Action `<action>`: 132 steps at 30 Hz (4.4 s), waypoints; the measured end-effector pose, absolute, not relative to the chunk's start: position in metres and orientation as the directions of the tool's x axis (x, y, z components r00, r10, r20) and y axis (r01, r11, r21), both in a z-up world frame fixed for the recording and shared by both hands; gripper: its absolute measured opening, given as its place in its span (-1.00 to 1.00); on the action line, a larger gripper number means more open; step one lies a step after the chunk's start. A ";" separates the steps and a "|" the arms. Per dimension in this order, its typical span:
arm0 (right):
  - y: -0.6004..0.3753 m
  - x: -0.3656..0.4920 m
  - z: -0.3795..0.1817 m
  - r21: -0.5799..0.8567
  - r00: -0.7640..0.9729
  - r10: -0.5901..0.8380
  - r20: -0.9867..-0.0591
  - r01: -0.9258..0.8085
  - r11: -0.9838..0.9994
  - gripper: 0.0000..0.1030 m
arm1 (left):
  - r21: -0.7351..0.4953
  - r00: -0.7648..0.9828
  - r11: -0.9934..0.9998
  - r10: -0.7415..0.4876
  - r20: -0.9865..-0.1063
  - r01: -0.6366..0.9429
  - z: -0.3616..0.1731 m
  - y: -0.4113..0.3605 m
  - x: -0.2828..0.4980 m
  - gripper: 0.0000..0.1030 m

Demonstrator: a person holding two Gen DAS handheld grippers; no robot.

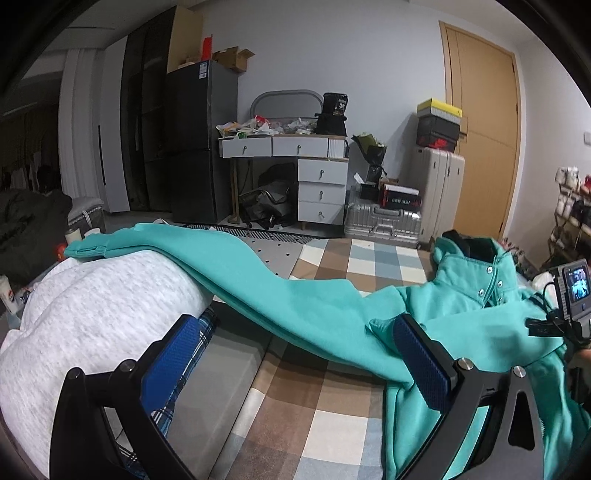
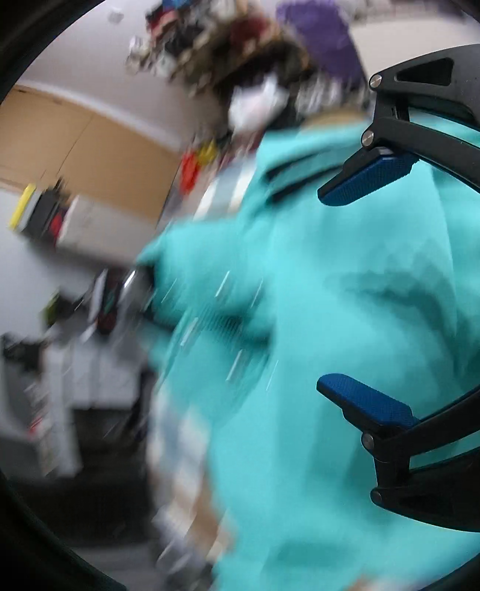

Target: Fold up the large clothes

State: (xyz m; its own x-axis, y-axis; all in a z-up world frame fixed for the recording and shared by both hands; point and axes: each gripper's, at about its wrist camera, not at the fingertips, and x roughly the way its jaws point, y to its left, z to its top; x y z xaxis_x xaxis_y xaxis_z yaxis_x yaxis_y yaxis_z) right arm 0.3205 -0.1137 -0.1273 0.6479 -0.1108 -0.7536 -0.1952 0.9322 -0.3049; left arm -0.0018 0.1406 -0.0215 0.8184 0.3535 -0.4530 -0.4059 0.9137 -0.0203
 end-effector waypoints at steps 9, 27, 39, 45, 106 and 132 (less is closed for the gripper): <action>-0.166 0.311 -0.148 -0.020 0.512 0.087 -0.855 -0.199 0.980 0.35 | -0.033 0.784 0.920 0.313 -0.537 -0.389 -0.033 0.149 0.008 0.98; -0.110 0.072 -0.045 0.106 0.858 0.416 -0.302 -0.403 0.909 1.00 | -0.444 0.736 0.680 0.211 -0.643 -0.583 0.021 0.327 -0.069 0.98; -0.144 0.082 -0.055 0.344 0.769 0.490 -0.410 -0.367 0.864 1.00 | -0.612 0.694 0.510 -0.041 -0.719 -0.604 -0.020 0.372 0.003 0.98; -0.158 0.077 -0.050 0.382 0.770 0.500 -0.397 -0.356 0.853 1.00 | -0.619 0.688 0.476 -0.039 -0.724 -0.624 -0.025 0.392 0.024 0.98; -0.356 0.070 -0.055 0.575 0.907 -0.025 -0.420 0.287 0.766 1.00 | -0.540 0.282 0.764 -0.637 -0.717 0.352 -0.083 -0.178 0.225 0.03; -0.263 0.130 -0.018 0.258 0.828 0.144 -0.541 0.000 0.966 1.00 | -0.221 0.542 0.965 -0.262 -0.799 0.141 -0.135 -0.019 0.152 0.45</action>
